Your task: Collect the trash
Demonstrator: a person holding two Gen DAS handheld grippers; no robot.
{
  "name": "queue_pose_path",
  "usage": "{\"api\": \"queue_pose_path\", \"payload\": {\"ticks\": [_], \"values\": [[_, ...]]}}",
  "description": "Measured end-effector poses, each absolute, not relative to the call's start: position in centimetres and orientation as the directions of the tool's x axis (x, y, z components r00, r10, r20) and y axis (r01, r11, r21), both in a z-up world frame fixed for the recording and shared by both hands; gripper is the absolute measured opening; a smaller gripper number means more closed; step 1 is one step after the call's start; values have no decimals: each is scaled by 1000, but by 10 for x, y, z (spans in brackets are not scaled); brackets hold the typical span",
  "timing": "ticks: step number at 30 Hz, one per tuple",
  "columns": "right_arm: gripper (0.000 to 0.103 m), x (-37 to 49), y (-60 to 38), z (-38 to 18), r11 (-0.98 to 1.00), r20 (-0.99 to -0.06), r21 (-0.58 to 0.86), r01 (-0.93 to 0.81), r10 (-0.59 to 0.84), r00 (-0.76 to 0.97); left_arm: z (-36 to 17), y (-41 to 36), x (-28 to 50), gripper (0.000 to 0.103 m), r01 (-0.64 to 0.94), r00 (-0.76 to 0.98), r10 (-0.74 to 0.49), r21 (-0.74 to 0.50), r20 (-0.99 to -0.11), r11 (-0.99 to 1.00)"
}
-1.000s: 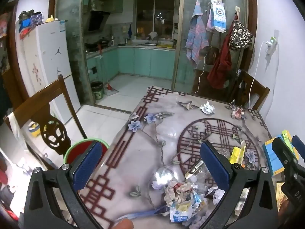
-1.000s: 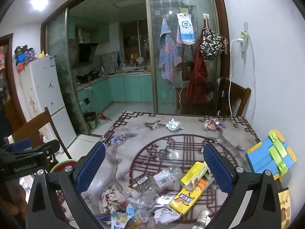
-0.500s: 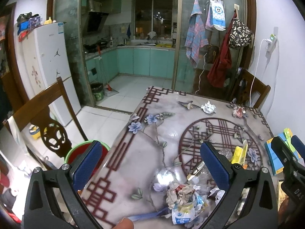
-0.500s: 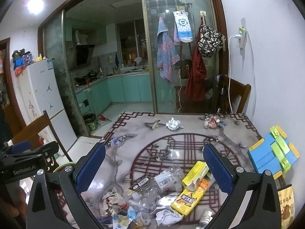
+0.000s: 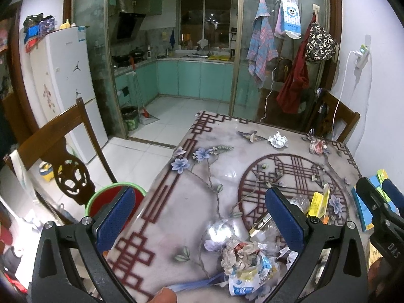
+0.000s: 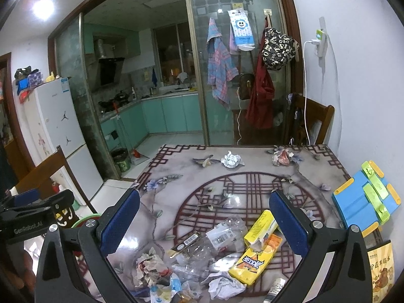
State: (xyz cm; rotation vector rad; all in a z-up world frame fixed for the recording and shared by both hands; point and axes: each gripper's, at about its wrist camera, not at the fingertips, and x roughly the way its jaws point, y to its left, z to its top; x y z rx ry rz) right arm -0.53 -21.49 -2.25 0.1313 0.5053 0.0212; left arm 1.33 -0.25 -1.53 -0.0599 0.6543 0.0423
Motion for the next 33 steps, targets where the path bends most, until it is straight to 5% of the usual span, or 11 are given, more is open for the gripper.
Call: {"api": "queue_pose_path", "payload": {"ticks": [33], "values": [[103, -5, -219, -13, 991, -469, 133, 30, 36, 882, -11, -6, 20, 103, -48, 788, 23, -25, -615, 999]]}}
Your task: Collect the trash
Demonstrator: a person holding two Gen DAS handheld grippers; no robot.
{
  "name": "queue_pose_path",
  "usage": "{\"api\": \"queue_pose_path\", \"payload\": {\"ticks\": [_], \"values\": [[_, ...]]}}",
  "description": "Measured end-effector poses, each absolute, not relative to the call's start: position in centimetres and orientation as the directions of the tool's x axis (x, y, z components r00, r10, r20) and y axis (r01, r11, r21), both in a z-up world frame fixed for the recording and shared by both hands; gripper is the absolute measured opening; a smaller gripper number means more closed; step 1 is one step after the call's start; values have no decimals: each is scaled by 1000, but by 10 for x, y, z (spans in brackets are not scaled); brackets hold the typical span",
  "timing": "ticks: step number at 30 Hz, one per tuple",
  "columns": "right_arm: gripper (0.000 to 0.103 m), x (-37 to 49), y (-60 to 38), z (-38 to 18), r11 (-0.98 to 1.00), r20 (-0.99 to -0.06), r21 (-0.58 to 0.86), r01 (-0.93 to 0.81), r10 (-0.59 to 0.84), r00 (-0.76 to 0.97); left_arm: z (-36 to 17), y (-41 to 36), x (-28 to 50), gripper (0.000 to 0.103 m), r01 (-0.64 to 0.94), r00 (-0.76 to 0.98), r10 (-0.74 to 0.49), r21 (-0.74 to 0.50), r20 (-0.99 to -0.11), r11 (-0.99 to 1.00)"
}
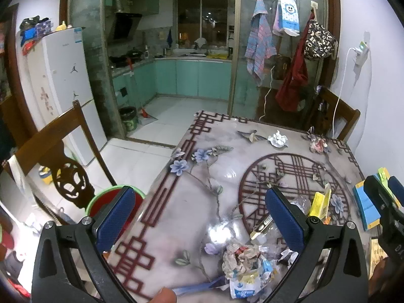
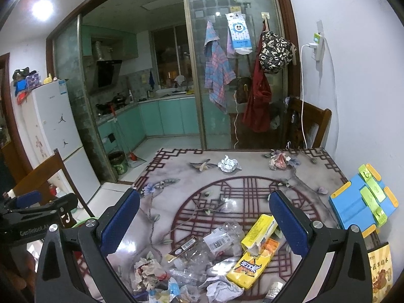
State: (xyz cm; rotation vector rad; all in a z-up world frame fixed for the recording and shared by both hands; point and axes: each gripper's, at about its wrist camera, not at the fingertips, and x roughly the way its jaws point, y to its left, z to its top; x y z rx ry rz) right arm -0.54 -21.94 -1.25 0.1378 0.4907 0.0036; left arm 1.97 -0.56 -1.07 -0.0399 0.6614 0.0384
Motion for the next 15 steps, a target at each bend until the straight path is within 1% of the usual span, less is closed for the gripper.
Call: {"api": "queue_pose_path", "payload": {"ticks": [15], "values": [[103, -5, -220, -13, 991, -468, 127, 30, 33, 883, -11, -4, 21, 103, -52, 790, 24, -28, -613, 998]]}}
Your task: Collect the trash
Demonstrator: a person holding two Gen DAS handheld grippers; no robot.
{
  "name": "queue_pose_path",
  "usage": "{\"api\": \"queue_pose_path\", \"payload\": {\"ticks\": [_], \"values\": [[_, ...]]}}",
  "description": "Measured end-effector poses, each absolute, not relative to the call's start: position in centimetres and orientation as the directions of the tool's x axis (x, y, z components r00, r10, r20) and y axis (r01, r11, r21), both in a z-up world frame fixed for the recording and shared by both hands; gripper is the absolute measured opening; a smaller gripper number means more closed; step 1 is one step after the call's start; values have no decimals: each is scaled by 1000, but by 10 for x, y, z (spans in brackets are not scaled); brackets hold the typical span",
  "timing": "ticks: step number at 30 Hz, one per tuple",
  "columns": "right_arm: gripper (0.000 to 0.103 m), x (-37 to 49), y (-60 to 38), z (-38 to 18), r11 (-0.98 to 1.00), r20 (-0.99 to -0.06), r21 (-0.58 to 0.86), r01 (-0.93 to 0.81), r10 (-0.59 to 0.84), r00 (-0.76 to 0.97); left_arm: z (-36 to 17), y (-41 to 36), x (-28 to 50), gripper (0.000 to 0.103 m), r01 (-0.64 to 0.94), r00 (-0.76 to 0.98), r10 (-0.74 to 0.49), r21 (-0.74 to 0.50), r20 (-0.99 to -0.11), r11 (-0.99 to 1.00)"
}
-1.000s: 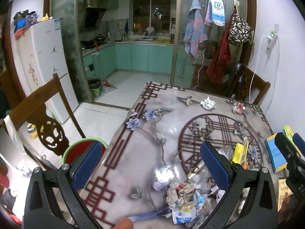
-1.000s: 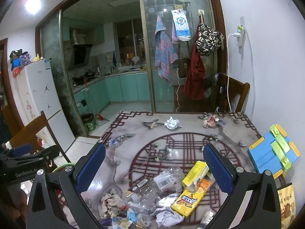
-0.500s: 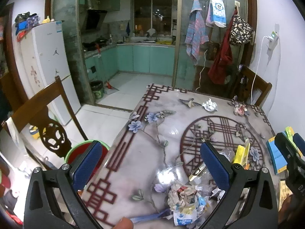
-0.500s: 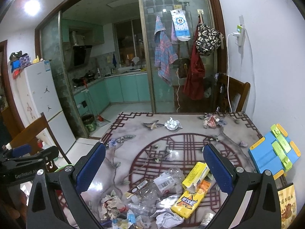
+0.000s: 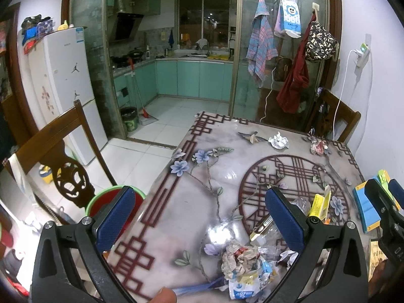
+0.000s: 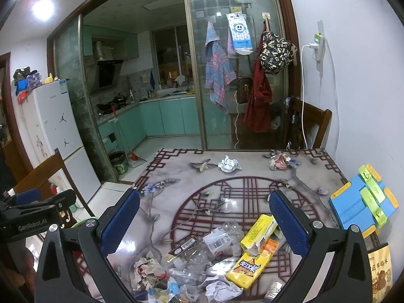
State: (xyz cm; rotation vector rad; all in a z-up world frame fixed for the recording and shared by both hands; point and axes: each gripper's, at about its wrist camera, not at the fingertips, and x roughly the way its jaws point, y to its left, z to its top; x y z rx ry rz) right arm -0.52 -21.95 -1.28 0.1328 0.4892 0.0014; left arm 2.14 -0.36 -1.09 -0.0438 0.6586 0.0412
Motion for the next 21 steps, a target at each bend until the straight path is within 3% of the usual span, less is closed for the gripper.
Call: {"api": "queue_pose_path", "payload": {"ticks": [17, 21], "values": [[103, -5, -219, -14, 990, -466, 137, 28, 39, 884, -11, -3, 22, 103, -52, 789, 22, -31, -614, 998], [103, -2, -224, -24, 985, -506, 170, 23, 68, 860, -30, -3, 29, 103, 13, 750, -44, -52, -660, 999]]}}
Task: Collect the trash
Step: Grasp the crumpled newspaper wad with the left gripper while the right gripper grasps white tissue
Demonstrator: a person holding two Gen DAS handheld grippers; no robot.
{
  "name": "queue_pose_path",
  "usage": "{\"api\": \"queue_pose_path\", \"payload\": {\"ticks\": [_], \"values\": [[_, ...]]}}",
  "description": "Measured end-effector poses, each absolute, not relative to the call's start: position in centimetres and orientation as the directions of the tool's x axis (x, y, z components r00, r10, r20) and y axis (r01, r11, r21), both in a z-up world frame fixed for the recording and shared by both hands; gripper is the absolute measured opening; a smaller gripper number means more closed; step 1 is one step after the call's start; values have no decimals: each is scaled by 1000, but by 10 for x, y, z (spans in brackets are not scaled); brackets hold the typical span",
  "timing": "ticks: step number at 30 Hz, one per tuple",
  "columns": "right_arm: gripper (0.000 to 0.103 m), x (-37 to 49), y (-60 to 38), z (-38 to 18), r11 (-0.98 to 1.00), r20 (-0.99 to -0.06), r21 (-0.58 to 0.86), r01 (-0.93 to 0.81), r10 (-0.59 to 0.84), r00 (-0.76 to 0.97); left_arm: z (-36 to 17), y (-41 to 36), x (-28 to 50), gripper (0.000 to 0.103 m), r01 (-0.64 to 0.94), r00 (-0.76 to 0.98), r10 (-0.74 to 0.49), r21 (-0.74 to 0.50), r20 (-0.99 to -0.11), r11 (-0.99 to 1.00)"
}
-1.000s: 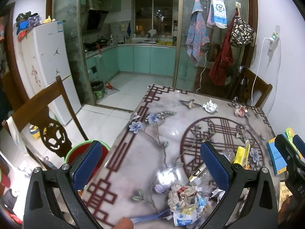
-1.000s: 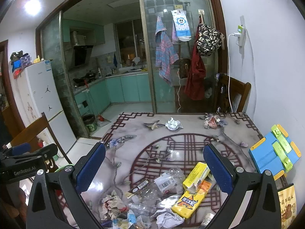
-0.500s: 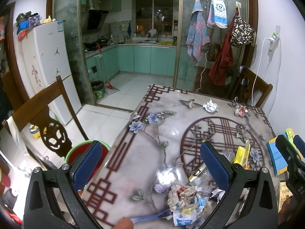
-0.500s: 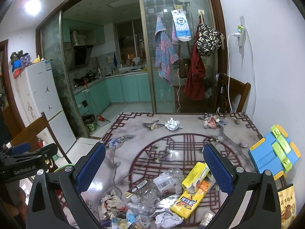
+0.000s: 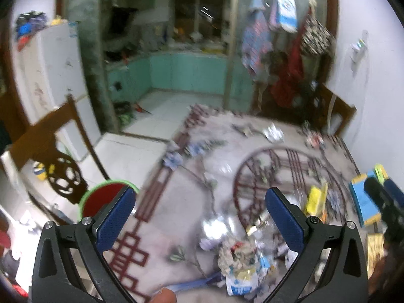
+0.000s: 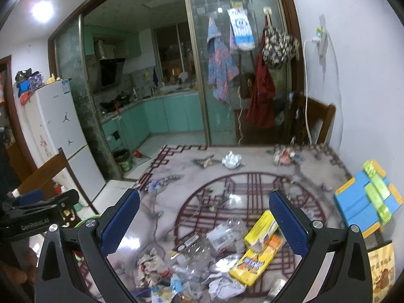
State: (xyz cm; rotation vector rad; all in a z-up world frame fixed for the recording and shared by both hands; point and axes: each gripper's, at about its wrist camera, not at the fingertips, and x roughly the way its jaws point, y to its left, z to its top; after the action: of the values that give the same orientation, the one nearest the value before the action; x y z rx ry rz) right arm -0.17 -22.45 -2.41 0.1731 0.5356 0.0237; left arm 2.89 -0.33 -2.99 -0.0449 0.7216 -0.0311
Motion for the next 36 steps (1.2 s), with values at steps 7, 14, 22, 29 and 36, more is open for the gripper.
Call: {"api": "queue_pose_path", "payload": {"ticks": [7, 14, 22, 29, 36], "values": [[103, -9, -244, -60, 994, -613, 78, 71, -8, 790, -133, -34, 42, 101, 168, 560, -70, 30, -825, 985], [103, -13, -269, -108, 986, -758, 156, 67, 75, 648, -193, -54, 53, 77, 205, 373, -168, -95, -912, 974], [81, -18, -260, -162, 955, -812, 297, 12, 246, 530, -170, -40, 49, 45, 193, 434, -213, -141, -875, 971], [77, 10, -244, -198, 948, -845, 319, 12, 278, 457, -129, -19, 47, 45, 162, 538, -195, -127, -820, 979], [38, 35, -247, -231, 955, -886, 289, 65, 241, 395, -106, 2, 39, 47, 115, 589, -158, -112, -793, 987]]}}
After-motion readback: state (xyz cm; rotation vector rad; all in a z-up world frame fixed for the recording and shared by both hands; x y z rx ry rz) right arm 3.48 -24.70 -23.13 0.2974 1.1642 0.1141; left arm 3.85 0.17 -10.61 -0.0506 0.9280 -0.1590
